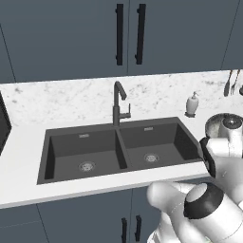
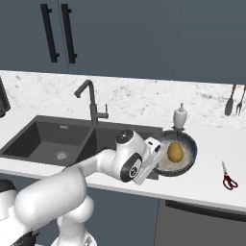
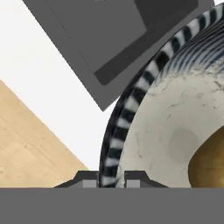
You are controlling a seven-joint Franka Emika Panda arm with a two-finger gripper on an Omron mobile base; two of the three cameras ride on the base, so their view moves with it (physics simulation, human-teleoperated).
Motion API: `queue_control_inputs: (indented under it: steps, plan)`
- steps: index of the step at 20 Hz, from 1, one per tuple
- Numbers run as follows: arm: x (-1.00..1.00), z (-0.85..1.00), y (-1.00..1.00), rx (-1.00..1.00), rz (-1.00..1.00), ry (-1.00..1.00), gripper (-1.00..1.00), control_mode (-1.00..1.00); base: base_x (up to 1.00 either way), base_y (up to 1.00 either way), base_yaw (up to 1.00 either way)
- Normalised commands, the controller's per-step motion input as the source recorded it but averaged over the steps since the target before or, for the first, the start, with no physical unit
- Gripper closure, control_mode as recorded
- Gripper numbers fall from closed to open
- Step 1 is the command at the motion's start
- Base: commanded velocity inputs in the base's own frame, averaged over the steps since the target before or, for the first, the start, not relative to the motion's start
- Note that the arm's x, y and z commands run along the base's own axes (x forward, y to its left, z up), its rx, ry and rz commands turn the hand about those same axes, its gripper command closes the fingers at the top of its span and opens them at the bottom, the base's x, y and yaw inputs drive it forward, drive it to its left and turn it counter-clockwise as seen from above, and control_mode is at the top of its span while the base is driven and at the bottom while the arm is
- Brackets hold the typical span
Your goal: Pick the potato from the sink and place it in the bowl. Then pick the bowl and place it in the microwave. Then close the microwave door and press the start button.
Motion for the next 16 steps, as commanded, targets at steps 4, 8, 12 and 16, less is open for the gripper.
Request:
queue_control_inputs:
  steps: [4, 8, 12, 16]
  plan:
    - [-0.35, 0.66, 0.10, 0.10, 0.25, 0.03, 1.00, -1.00, 0.00, 0.00, 0.00]
    - [-0.45, 0.84, 0.20, 0.00, 0.31, 0.00, 1.00, -1.00, 0.00, 0.00, 0.00]
    - [-0.52, 0.77, 0.41, 0.00, 0.26, 0.10, 1.00, -1.00, 0.00, 0.00, 0.00]
    - [-0.48, 0.59, 0.82, 0.02, 0.17, 0.09, 1.00, -1.00, 0.00, 0.00, 0.00]
